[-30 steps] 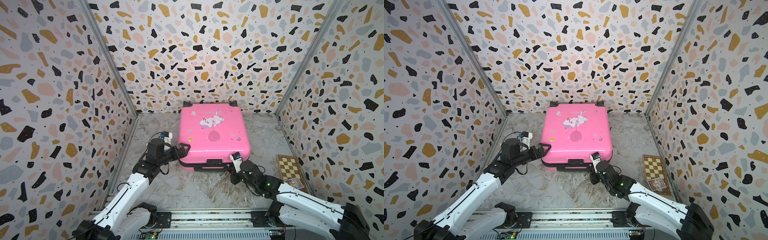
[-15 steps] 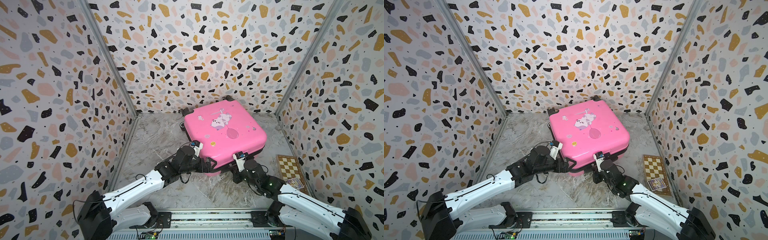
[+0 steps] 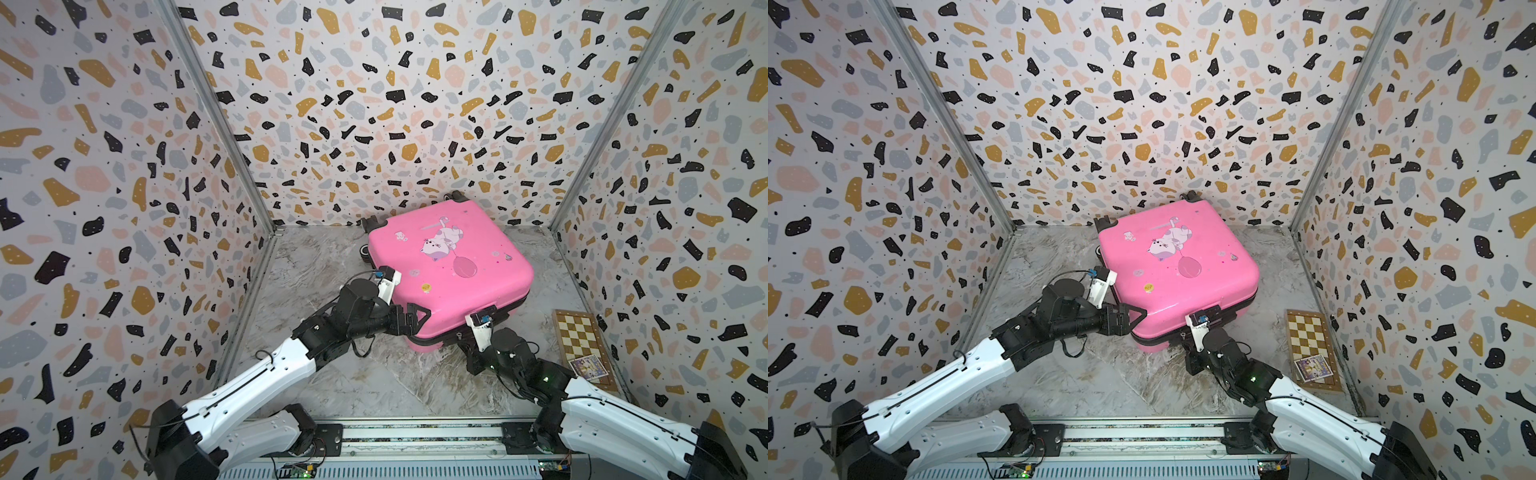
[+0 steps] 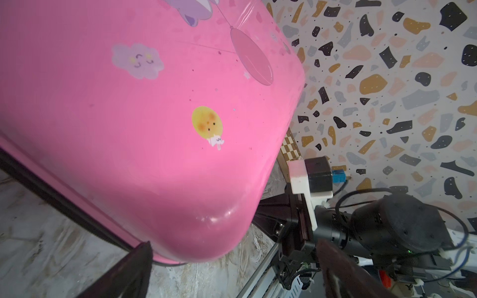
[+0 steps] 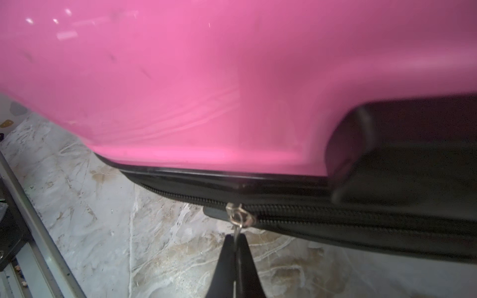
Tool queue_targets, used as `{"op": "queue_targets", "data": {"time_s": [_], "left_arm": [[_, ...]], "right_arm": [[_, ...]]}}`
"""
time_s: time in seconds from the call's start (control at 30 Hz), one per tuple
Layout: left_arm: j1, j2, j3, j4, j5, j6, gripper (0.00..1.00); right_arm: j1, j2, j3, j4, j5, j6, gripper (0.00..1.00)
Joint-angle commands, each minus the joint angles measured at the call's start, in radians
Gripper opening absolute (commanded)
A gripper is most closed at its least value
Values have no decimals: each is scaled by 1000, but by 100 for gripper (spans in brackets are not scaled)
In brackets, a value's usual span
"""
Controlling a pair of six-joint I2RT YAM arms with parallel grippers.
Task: Open the suitcase zippers
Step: Adjust the suitcase at the center of the board.
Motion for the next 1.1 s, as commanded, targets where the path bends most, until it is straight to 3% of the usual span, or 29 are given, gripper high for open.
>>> {"op": "queue_targets", "data": {"time_s": [0.0,0.27,0.87,0.93,1.07], "left_arm": [[2,73,39,30,124,31,99],[-19,112,-69,261,206,-105,99],[-225,227,-108,570,86,-146,95],[-226,182,-122,559,59,-134,94],[-220,-17,-114,332,-84,-56,100]], "right_arm": [[86,-16,16,73,-28,-13,0],[184,24,13,135,32,-2,0],[190,-71,-40,111,124,67,0],[190,-81,-42,95,141,80,0],[190,-115,-57,55,142,110,0]]}}
